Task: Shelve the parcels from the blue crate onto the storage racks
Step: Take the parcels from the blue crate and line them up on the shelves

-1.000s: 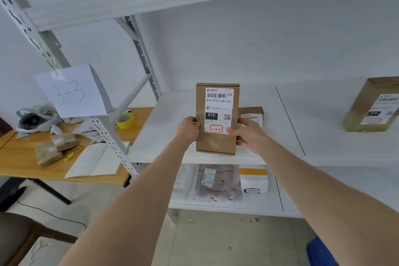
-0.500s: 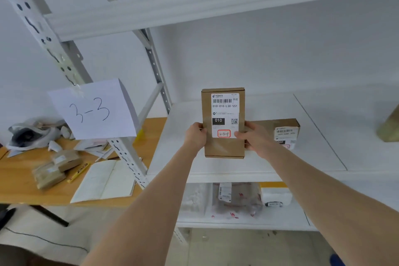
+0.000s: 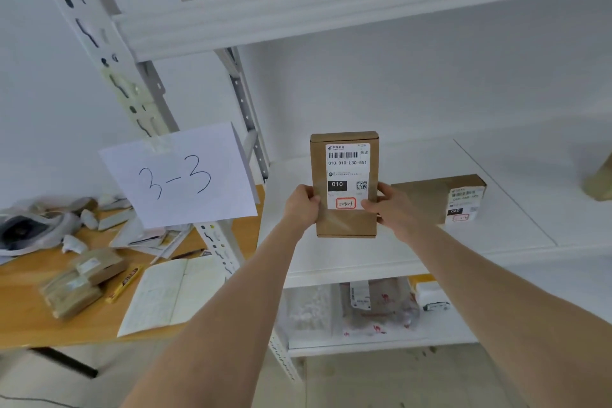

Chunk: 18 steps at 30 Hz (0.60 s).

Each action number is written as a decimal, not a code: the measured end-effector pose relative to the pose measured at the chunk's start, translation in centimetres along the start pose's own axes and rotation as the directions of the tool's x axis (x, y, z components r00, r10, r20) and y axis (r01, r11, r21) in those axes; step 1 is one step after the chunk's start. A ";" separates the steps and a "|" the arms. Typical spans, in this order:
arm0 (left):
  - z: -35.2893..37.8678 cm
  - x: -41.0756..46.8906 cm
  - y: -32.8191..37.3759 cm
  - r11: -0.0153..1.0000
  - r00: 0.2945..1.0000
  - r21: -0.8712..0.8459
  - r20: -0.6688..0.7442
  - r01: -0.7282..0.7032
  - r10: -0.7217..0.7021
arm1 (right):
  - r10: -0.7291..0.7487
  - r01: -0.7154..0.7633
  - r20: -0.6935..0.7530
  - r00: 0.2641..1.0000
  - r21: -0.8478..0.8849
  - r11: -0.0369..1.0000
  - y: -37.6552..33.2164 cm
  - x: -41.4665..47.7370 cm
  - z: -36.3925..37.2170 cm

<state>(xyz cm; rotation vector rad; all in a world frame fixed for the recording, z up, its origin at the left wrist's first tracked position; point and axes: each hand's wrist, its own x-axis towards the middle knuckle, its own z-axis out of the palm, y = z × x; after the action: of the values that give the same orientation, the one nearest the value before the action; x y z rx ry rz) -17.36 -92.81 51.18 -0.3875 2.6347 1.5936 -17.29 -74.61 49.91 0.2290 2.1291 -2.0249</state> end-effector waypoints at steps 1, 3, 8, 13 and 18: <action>-0.2 0.0 -0.1 1.000 1.000 -0.005 -0.008 0.001 -0.001 | 0.001 -0.001 0.005 1.000 0.000 1.000 -0.1 0.0 0.3; -0.3 -0.1 -0.3 1.000 1.000 -0.016 -0.026 0.007 -0.008 | 0.004 -0.004 0.012 1.000 -0.010 1.000 -0.1 0.0 0.6; 0.2 -0.6 -0.7 0.999 0.999 -0.030 -0.026 0.019 -0.020 | 0.001 -0.001 -0.003 1.000 -0.040 0.999 0.6 -0.2 0.5; 0.5 -1.0 -0.8 0.999 0.998 -0.049 -0.058 0.008 -0.011 | -0.017 0.017 0.013 1.000 -0.047 0.999 0.8 -0.2 -0.1; 1.0 -1.9 -1.5 0.998 0.997 -0.058 -0.080 0.015 -0.020 | -0.007 0.009 0.033 0.999 -0.074 0.997 1.6 -0.6 -0.6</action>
<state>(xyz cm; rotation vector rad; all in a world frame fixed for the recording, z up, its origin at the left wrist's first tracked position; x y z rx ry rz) -15.31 -92.28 49.68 -0.4865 2.6399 1.6864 -16.29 -73.86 48.54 0.1753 2.1840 -1.9358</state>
